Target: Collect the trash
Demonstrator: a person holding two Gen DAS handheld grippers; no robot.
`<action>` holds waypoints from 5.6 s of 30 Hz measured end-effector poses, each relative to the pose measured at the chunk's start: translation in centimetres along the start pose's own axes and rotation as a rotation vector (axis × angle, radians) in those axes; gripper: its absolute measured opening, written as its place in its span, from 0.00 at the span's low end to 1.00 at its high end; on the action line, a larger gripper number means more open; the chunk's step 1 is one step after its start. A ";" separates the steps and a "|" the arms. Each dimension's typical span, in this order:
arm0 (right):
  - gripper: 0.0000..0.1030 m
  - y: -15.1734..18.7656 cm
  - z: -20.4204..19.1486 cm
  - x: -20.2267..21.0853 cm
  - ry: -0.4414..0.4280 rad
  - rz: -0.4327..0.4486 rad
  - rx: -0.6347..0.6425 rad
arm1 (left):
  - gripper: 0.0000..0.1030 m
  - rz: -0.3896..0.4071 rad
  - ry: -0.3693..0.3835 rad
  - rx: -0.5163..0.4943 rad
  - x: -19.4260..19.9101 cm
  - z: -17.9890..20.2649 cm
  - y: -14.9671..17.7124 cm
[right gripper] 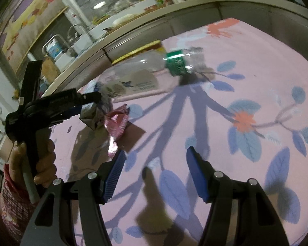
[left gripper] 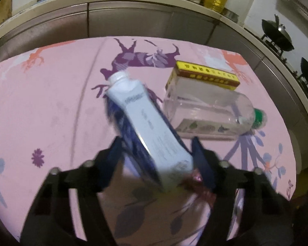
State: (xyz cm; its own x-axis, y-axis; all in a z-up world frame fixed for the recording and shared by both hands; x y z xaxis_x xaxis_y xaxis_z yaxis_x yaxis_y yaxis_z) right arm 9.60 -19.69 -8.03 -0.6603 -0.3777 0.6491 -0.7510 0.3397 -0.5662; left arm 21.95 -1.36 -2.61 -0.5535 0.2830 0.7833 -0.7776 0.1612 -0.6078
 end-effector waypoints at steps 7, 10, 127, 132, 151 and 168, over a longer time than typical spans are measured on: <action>0.58 -0.9 -3.5 -2.3 -0.035 -0.015 0.142 | 0.48 -0.002 -0.024 0.022 1.9 -2.8 1.3; 0.58 -1.2 -4.1 -3.3 -0.053 -0.035 0.139 | 0.48 -0.005 -0.014 0.043 2.7 -3.6 2.2; 0.58 -0.9 35.1 23.3 0.150 0.722 -0.754 | 0.68 0.064 0.351 -0.802 -5.1 51.8 -2.5; 0.58 0.6 33.4 23.1 0.137 0.696 -0.771 | 0.68 0.080 0.260 -0.770 -3.3 48.3 -1.4; 0.58 3.3 23.6 25.4 0.206 0.661 -0.675 | 0.94 0.213 0.126 -0.688 6.4 37.9 2.5; 0.58 5.3 18.7 28.1 0.237 0.699 -0.612 | 0.94 0.274 0.070 -0.704 11.6 36.4 5.7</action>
State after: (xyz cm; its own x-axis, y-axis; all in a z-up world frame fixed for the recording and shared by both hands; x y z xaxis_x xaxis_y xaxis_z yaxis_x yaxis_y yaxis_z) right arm -13.04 -44.65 -2.26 -0.8886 0.2425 0.3894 -0.0096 0.8389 -0.5443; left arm 0.23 -31.60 7.78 -0.6610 0.4555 0.5963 -0.2280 0.6352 -0.7379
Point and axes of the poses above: each gripper's, at about its wrist camera, not at the fingertips, and x roughly against the way its jaws point, z to its right, y to its underside, the point moved 2 cm from there along -x, roughly the way its jaws point, and after that the axes turned 9 degrees about -x, right-handed, at the moved point
